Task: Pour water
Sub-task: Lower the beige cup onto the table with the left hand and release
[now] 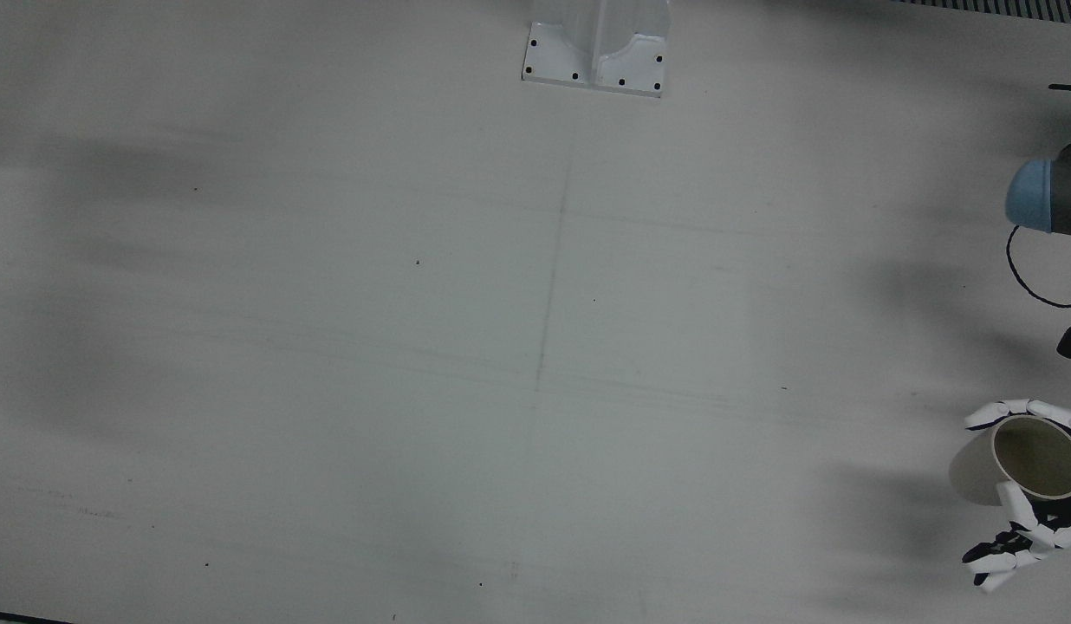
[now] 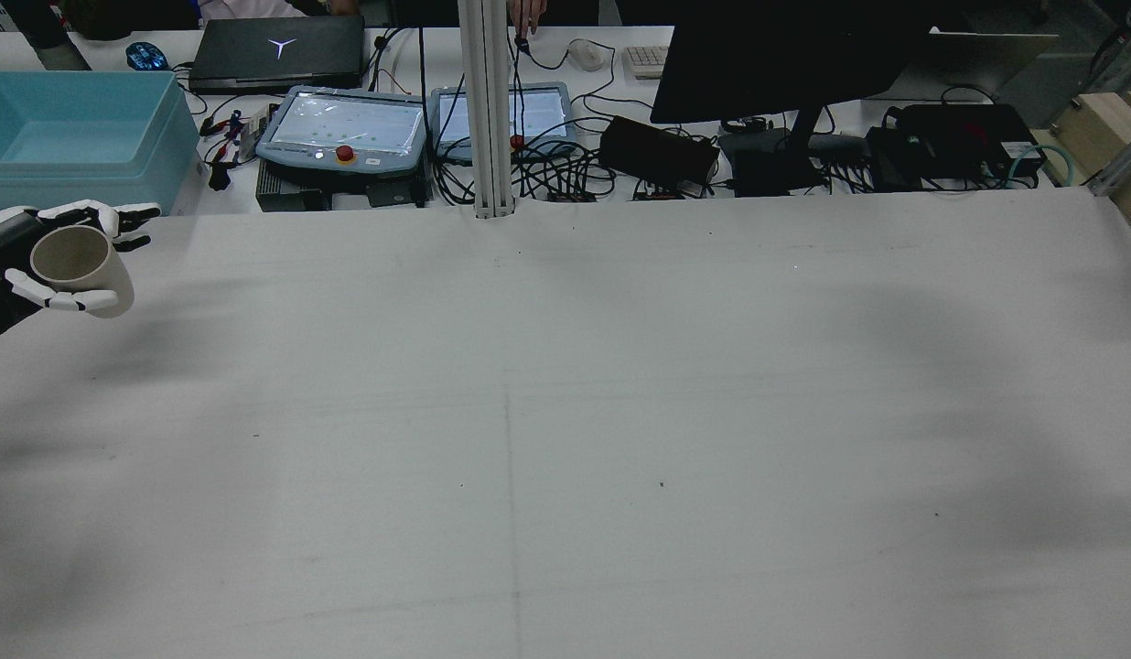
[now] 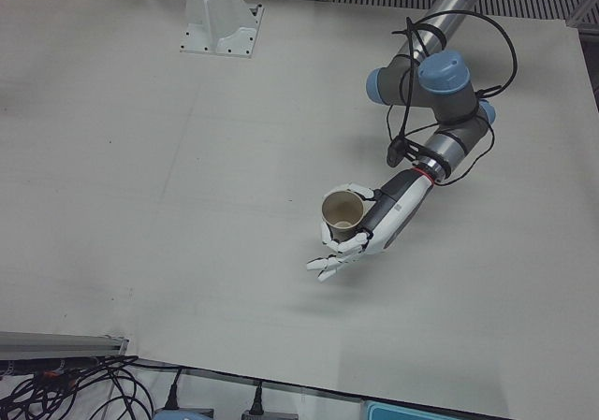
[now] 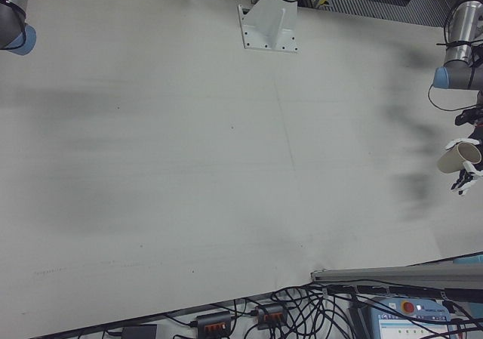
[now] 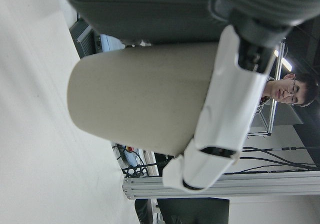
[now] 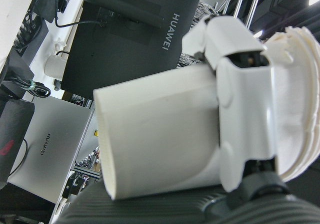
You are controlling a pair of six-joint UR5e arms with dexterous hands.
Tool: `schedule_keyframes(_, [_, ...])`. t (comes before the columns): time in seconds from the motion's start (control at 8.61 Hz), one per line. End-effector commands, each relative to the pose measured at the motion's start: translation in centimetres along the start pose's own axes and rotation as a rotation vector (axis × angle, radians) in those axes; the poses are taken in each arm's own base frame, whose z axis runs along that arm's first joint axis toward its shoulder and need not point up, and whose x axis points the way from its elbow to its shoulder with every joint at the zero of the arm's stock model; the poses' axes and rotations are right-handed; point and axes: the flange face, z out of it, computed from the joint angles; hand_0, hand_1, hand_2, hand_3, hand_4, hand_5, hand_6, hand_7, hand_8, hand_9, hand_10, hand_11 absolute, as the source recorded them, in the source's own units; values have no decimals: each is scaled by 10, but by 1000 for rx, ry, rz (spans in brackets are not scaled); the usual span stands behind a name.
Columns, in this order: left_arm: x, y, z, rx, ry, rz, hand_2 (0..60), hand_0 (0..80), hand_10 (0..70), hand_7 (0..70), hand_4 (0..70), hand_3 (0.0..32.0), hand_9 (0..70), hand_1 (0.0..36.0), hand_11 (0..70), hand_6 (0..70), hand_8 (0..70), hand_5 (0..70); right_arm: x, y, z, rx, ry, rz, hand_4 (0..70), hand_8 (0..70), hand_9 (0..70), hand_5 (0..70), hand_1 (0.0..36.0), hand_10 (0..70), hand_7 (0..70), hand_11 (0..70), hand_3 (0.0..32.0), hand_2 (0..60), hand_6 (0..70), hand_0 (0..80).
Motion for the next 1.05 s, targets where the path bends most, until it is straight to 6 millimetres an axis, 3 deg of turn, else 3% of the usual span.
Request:
schedule_keyframes(0.0, [-14, -61, -16, 16, -4, 30, 600, 800, 71, 138, 377, 0, 63, 360, 146, 195, 126, 700, 13, -3, 1, 6, 19, -2, 383, 700, 700, 345, 360, 632, 700, 700, 0, 600, 700, 800])
schedule_keyframes(0.35, [-27, -116, -37, 28, -6, 70, 600, 800, 72, 139, 378, 0, 64, 360, 147, 196, 128, 700, 20, -2, 1, 3, 33, -1, 383, 700, 700, 343, 360, 631, 700, 700, 0, 600, 700, 800])
schedule_keyframes(0.93, [-42, -143, -48, 44, -17, 119, 600, 800, 76, 142, 383, 0, 68, 360, 152, 200, 131, 700, 33, 6, 8, -11, 52, -7, 389, 700, 700, 338, 360, 602, 700, 700, 0, 600, 700, 800])
